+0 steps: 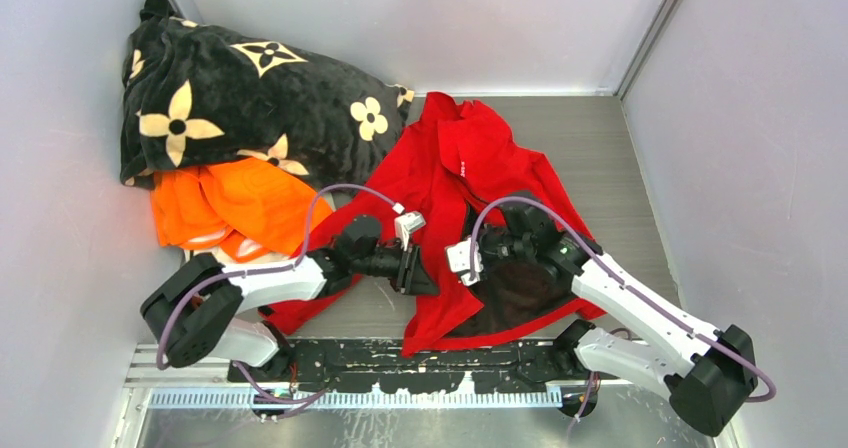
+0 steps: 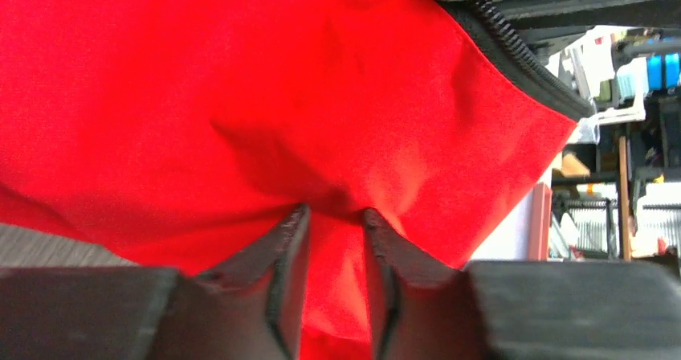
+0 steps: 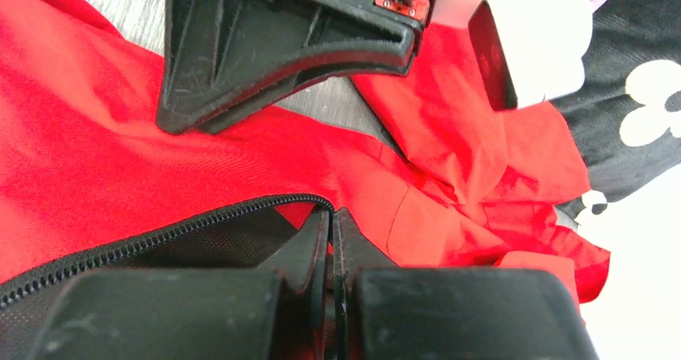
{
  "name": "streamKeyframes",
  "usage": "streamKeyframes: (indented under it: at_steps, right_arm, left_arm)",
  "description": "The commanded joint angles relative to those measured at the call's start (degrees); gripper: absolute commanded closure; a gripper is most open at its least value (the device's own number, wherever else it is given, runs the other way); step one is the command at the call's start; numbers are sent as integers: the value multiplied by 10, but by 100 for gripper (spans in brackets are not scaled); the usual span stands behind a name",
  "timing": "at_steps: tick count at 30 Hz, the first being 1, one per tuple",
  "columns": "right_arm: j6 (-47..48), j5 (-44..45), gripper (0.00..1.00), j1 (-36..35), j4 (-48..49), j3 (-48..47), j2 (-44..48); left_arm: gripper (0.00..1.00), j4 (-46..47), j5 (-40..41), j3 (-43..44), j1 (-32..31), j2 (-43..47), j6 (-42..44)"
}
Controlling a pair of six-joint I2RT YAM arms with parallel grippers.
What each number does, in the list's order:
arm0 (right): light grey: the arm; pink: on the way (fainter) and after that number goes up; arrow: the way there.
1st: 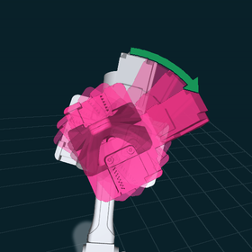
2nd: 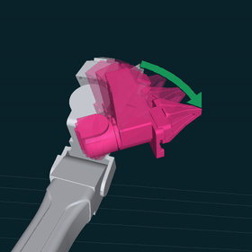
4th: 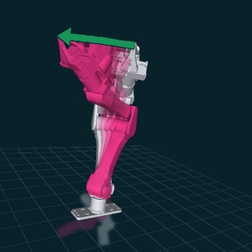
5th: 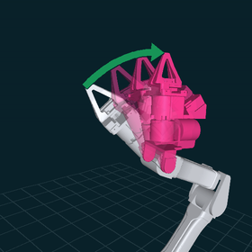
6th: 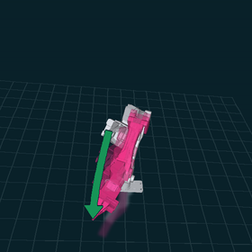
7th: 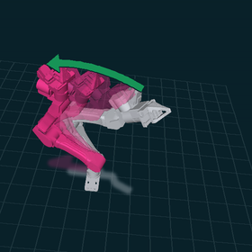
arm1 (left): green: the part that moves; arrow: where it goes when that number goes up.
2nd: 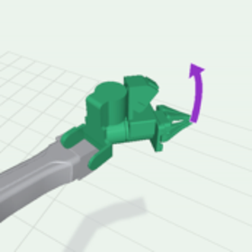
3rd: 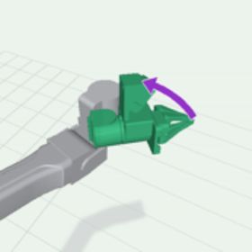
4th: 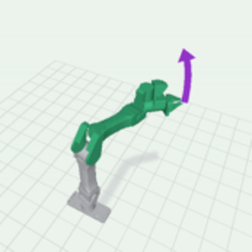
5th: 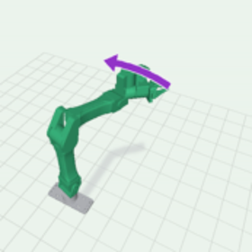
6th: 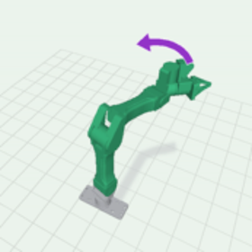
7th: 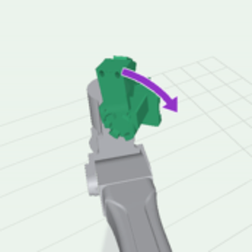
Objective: Zip up the jacket
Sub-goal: Adjust the zipper on the jacket.
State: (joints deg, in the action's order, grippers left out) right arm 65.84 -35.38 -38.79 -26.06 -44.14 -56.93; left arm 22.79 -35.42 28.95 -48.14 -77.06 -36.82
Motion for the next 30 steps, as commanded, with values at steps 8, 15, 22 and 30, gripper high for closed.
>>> streamKeyframes:
  at_steps: [8, 15, 22, 30]
  right_arm:
    - [-61, 20, 99, -4, 107, 76, 85]
    - [-63, 37, 98, -4, 106, 114, 141]
    - [-60, 27, 95, -4, 121, 146, 174]
    - [-78, 18, 94, -4, 160, 165, 172]
  left_arm:
    - [100, 91, -98, 47, 19, -80, -31]
    - [60, 126, -59, -6, 48, -4, -28]
    - [39, 35, -4, -5, 43, 70, 190]
    - [34, 65, -78, 45, 35, 10, 431]
